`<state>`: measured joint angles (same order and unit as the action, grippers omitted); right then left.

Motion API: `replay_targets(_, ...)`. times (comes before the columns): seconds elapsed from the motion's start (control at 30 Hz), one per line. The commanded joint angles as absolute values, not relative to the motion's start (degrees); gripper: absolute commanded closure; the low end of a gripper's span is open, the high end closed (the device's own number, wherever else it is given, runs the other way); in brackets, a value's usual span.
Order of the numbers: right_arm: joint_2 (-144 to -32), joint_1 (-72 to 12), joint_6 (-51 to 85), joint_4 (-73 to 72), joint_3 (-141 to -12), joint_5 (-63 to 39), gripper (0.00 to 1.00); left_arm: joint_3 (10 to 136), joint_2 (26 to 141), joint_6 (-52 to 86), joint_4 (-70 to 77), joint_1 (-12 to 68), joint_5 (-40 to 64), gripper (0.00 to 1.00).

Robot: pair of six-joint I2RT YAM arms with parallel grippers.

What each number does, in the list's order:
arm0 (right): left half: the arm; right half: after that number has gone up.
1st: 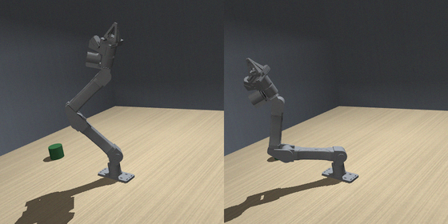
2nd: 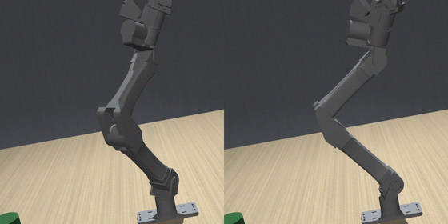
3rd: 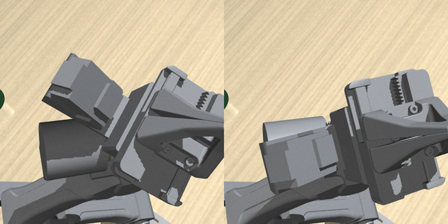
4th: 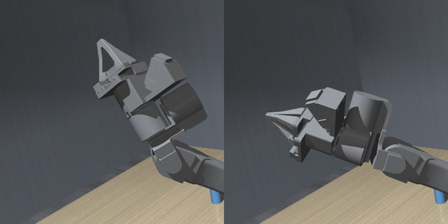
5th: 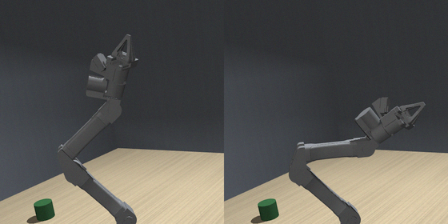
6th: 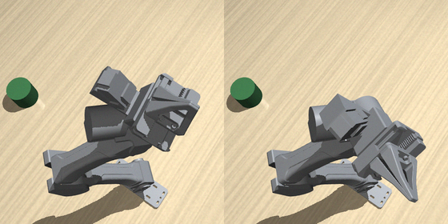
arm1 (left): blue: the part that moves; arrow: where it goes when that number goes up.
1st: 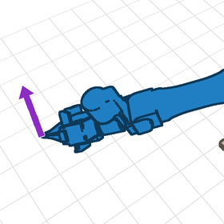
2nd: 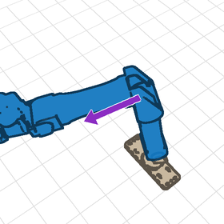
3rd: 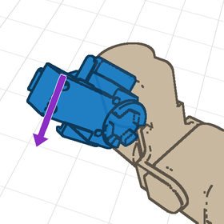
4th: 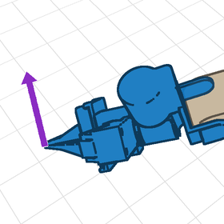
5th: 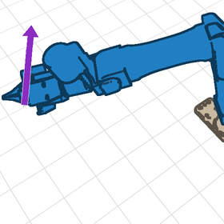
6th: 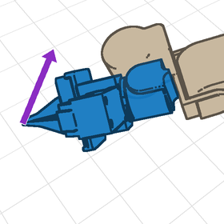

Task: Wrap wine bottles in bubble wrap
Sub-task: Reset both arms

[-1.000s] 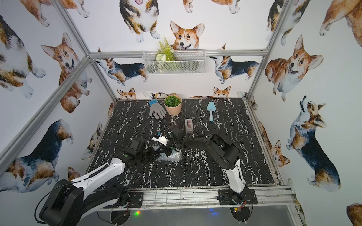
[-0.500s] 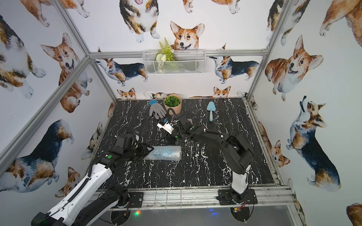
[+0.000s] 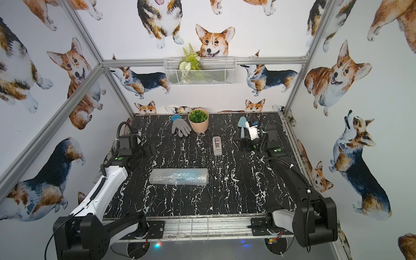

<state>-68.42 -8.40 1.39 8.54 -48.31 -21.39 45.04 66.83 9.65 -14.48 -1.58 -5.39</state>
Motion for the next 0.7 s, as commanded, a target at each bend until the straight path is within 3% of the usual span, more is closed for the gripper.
replay_targets(0.0,-66.21,-4.71,3.33,0.48,-40.66,-4.84,0.0,39.58,69.25,4.67,3.5,-3.6,-7.45,0.0)
replay_targets(0.2,-71.12,-1.01,4.4,-19.59,-30.79,4.3,0.0,31.81,77.48,3.67,23.9,-3.3,-12.78,0.0)
replay_targets(0.33,-77.56,-0.44,3.96,-24.4,-29.38,2.94,0.0,32.97,80.85,1.99,23.46,-0.35,-20.67,0.0)
replay_targets(0.4,-78.83,-0.44,3.78,-35.27,-24.48,1.59,0.0,32.57,81.77,1.82,24.65,2.14,-24.65,0.0)
replay_targets(0.67,-79.45,0.09,4.13,-37.38,-23.18,1.14,0.0,33.22,82.0,4.66,24.49,2.37,-19.77,0.0)
